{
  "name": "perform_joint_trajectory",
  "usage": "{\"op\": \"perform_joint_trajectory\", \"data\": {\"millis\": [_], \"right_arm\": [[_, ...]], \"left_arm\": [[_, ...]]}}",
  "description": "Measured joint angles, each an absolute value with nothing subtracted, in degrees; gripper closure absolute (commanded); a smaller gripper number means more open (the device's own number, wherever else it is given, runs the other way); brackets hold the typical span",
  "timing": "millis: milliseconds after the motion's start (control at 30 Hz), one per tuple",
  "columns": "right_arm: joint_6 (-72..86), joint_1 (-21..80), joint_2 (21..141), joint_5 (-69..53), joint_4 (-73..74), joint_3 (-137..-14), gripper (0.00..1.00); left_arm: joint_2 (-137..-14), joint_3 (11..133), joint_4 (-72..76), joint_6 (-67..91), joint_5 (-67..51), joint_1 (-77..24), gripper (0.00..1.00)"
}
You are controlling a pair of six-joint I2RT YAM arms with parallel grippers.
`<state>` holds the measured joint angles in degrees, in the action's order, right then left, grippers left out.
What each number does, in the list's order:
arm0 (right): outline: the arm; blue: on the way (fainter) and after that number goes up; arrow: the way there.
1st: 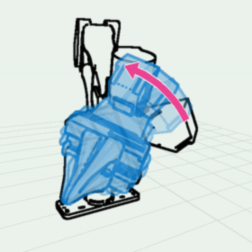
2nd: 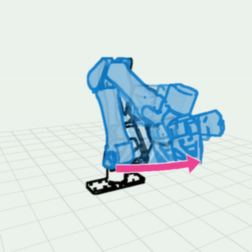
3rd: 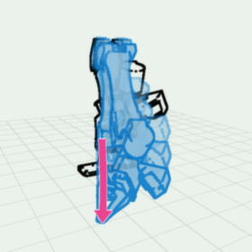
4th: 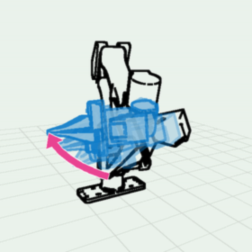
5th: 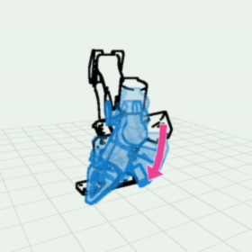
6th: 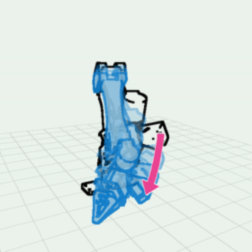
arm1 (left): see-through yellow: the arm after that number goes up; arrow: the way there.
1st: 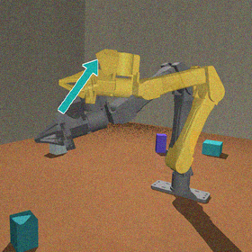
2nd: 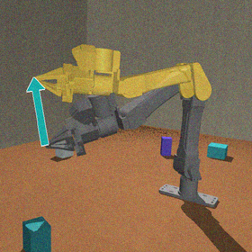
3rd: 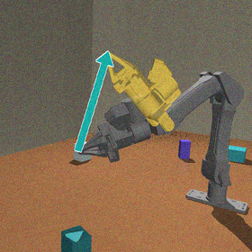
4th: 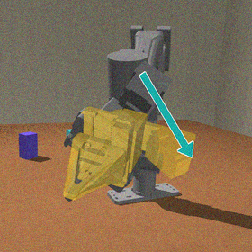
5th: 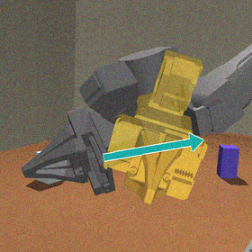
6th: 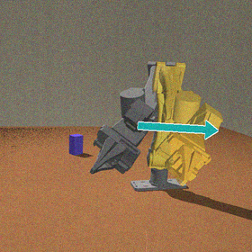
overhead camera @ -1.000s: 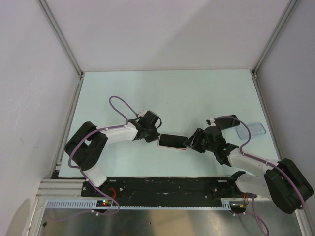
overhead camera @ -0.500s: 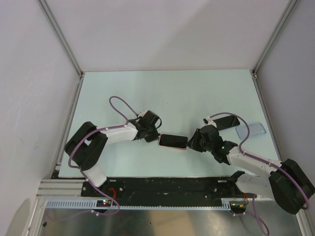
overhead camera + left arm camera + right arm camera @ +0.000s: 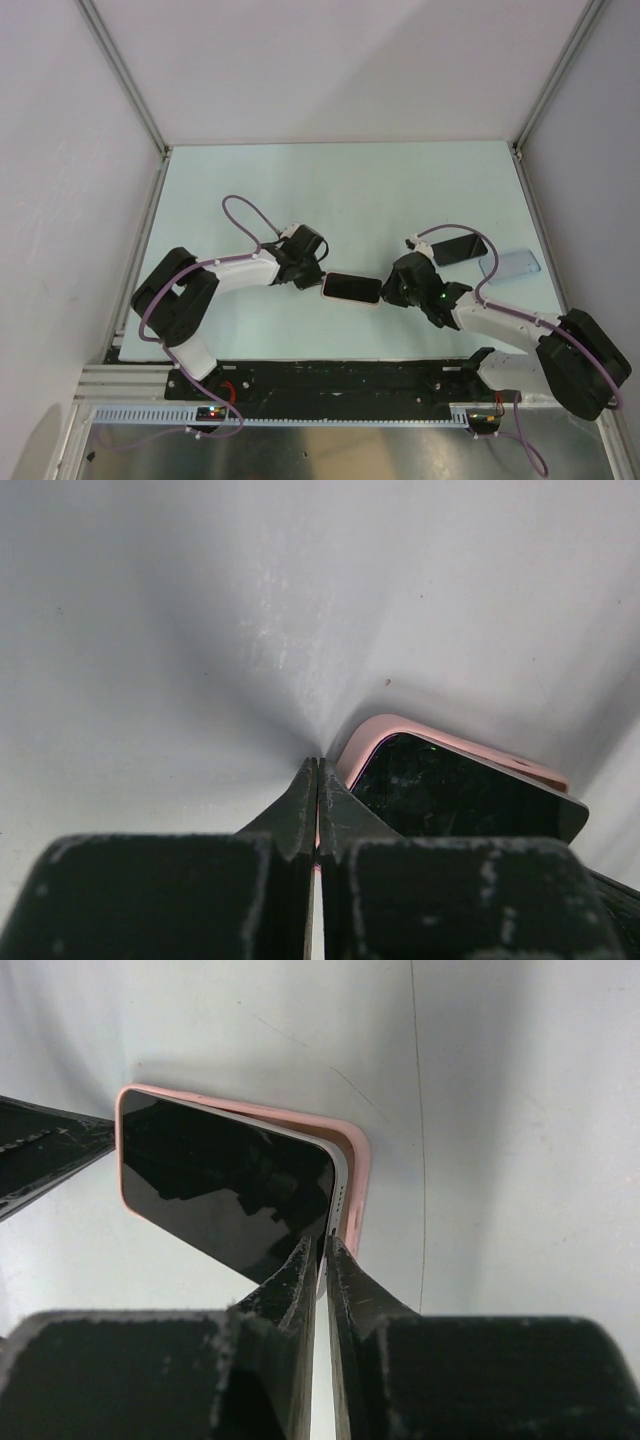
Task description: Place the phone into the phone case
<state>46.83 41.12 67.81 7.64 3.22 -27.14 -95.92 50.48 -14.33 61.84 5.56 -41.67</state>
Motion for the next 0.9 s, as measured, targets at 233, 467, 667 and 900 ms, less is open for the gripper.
{"op": "perform_joint_trajectory", "data": {"millis": [233, 467, 667, 900], "right_arm": [[46.22, 42.39, 70.52, 9.72, 3.55, -27.88, 0.9], [45.56, 43.35, 72.27, 11.2, 3.68, -28.64, 0.89], [44.6, 44.31, 72.64, 12.49, 5.21, -29.87, 0.8], [42.87, 45.17, 71.16, 12.62, 8.95, -31.94, 0.74]], "left_arm": [[-95.92, 50.46, -14.33, 61.82, 5.52, -41.67, 1.0], [-95.92, 50.46, -14.33, 61.8, 5.37, -41.67, 1.0], [-95.9, 50.37, -14.17, 61.41, 5.34, -41.67, 0.98], [-94.94, 49.52, -13.98, 59.61, 5.3, -41.69, 0.84]]}}
